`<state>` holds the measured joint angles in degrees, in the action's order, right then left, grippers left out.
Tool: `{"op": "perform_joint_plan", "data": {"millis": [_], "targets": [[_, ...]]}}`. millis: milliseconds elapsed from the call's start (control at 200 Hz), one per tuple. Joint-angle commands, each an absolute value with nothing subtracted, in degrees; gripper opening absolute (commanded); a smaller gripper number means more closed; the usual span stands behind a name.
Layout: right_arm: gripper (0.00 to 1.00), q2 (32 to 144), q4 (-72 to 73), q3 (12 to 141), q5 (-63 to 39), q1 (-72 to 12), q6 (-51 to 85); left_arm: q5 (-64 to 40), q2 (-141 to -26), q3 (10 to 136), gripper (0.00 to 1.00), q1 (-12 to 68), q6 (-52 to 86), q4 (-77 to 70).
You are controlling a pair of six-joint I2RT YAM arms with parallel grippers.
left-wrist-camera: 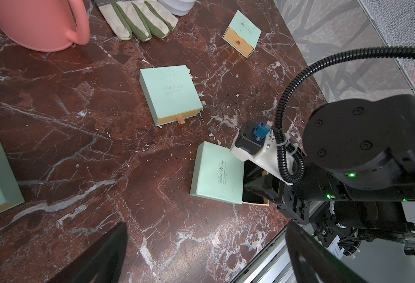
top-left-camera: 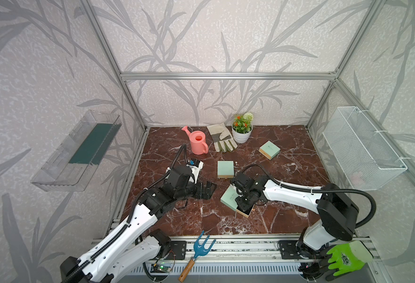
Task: Take out the earrings from the drawer-style jewelry box
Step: Pick up the earring from the drawer.
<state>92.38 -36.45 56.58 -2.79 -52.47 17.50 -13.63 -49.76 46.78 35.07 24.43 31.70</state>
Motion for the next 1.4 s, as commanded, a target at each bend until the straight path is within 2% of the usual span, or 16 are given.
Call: {"op": "perform_joint_plan", "data": {"millis": [0, 830, 1399], "targets": [[0.2, 93.2, -36.9, 56.3, -2.1, -52.9, 17.4, -13.7, -49.9, 47.2, 0.99, 34.8, 23.7, 31.8], [0.13, 92.1, -33.6, 54.2, -1.7, -52.9, 19.3, -13.5, -50.3, 47.4, 0.99, 34.8, 23.9, 32.1], [0.02, 89.9, -34.5, 53.3, -1.1, -52.9, 20.0, -13.4, -50.7, 47.5, 0.99, 34.7, 24.0, 32.3]]}}
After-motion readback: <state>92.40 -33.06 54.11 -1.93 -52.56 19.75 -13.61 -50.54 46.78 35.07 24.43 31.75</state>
